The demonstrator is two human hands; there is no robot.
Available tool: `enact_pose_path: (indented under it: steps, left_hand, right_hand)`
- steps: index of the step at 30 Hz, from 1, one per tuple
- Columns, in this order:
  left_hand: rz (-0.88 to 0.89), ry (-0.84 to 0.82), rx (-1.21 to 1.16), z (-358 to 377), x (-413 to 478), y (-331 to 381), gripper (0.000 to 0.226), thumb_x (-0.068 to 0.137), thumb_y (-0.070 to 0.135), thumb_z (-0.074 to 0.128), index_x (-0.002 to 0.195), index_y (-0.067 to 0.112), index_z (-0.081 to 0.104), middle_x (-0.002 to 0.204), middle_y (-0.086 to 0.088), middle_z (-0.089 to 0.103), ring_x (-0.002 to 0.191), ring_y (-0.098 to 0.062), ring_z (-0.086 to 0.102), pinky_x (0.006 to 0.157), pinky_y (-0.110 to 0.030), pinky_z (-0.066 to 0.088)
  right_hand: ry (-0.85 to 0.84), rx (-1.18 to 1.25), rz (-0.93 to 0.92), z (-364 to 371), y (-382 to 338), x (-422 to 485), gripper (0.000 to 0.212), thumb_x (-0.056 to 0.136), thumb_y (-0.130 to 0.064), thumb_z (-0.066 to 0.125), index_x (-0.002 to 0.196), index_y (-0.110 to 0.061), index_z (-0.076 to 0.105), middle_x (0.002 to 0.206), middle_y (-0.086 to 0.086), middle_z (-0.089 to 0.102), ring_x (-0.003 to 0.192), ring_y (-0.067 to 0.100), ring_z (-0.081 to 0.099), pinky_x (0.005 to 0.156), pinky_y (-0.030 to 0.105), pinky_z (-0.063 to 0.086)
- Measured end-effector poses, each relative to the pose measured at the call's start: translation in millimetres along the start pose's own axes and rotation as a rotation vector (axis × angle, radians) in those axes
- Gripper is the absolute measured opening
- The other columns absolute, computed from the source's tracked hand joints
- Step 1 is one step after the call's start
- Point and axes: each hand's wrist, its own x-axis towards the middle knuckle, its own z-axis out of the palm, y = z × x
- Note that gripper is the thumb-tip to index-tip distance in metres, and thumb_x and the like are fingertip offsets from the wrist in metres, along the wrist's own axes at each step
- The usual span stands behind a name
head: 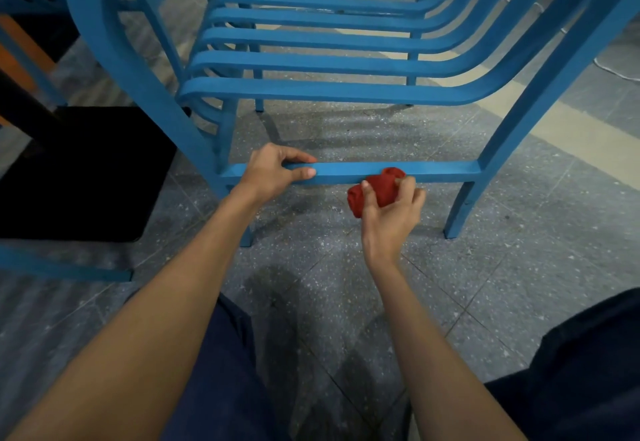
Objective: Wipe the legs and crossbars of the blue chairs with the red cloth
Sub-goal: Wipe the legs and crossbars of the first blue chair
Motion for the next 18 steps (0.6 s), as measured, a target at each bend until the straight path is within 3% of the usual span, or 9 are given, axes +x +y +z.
enact_pose_path:
  steps: [2,6,11,14,18]
  left_hand:
    - [0.008,0.006,0.021,1.0,0.2,0.0,0.033,0.080,0.027,0.074,0.113,0.021,0.070,0.109,0.007,0.068,0.104,-0.004,0.056,0.092,-0.016,0.036]
    - [0.022,0.008,0.059,2.1,0.1,0.2,0.034,0.081,0.028,0.074,0.114,0.021,0.070,0.114,0.004,0.069,0.106,-0.004,0.055,0.096,-0.017,0.036]
    - [0.002,-0.008,0.072,0.1,1.8,0.9,0.033,0.081,0.029,0.073,0.113,0.022,0.070,0.108,0.008,0.067,0.104,-0.005,0.055,0.093,-0.018,0.036]
    - [-0.003,-0.060,0.087,-6.1,3.1,5.8,0.030,0.082,0.025,0.073,0.112,0.020,0.070,0.102,0.008,0.065,0.100,-0.007,0.055,0.087,-0.020,0.036]
    - [0.030,-0.132,0.202,-2.2,13.6,26.8,0.033,0.081,0.006,0.073,0.112,0.015,0.069,0.109,0.000,0.067,0.102,-0.012,0.059,0.087,-0.023,0.044]
  right_hand:
    - [-0.077,-0.009,-0.021,8.4,-4.9,-10.9,0.033,0.082,-0.019,0.074,0.104,-0.006,0.053,0.108,0.002,0.043,0.093,0.015,0.050,0.090,0.021,0.045]
    - [-0.248,-0.011,-0.046,19.6,-7.9,-25.5,0.035,0.083,-0.021,0.073,0.109,-0.009,0.053,0.112,0.002,0.043,0.097,0.013,0.049,0.090,0.019,0.042]
    - [-0.068,-0.032,0.036,-9.7,6.9,11.1,0.037,0.082,-0.021,0.073,0.106,-0.007,0.048,0.117,0.007,0.042,0.100,0.013,0.047,0.092,0.021,0.040]
    - [0.027,-0.086,0.029,-24.0,13.9,27.0,0.039,0.083,-0.019,0.071,0.110,-0.004,0.047,0.116,0.011,0.047,0.097,0.010,0.044,0.084,0.011,0.032]
    - [-0.067,-0.076,-0.046,-12.9,12.1,10.5,0.036,0.087,-0.019,0.067,0.112,-0.006,0.046,0.114,0.004,0.043,0.097,0.008,0.044,0.084,0.012,0.037]
